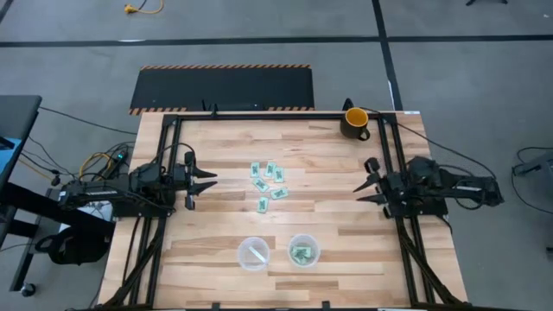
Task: Pick and place Stevia / Truvia into bins
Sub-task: Put the white stevia pack into the left transparent basket
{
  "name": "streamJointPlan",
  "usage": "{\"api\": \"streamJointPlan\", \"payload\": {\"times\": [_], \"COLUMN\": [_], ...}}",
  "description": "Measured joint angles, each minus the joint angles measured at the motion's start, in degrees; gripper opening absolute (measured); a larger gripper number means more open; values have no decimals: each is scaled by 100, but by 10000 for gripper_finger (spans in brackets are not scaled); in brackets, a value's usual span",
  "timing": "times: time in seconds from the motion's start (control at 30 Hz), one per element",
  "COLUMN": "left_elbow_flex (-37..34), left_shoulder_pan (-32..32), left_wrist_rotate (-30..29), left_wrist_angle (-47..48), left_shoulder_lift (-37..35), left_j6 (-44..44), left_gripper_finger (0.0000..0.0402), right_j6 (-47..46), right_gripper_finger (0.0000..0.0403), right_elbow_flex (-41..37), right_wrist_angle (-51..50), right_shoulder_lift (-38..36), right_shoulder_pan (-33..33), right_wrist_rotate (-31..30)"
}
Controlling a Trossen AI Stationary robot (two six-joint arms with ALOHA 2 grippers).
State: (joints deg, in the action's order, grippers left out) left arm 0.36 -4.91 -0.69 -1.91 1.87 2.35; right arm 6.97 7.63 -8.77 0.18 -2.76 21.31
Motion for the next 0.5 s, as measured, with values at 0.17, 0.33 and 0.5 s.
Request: {"api": "streamJointPlan", "payload": {"times": [0.17, 0.33, 0.5], "left_elbow_flex": [1, 0, 2], "left_shoulder_pan": [-1, -2, 0], "left_wrist_rotate": [0, 4, 11], "left_wrist_angle": [0, 0, 0], "left_shoulder_lift": [2, 0, 0], "left_j6": [0, 0, 0], "left_gripper_finger": [97, 97, 97], "right_j6": [-249, -316, -405], "right_gripper_finger": [113, 113, 113], "right_elbow_flex": [-319, -485, -489], "right_wrist_angle": [357, 530, 524], "right_shoulder_lift": [-1, 0, 12], "right_shoulder_pan": [0, 2, 4], "right_wrist_rotate": [-81, -367, -366]}}
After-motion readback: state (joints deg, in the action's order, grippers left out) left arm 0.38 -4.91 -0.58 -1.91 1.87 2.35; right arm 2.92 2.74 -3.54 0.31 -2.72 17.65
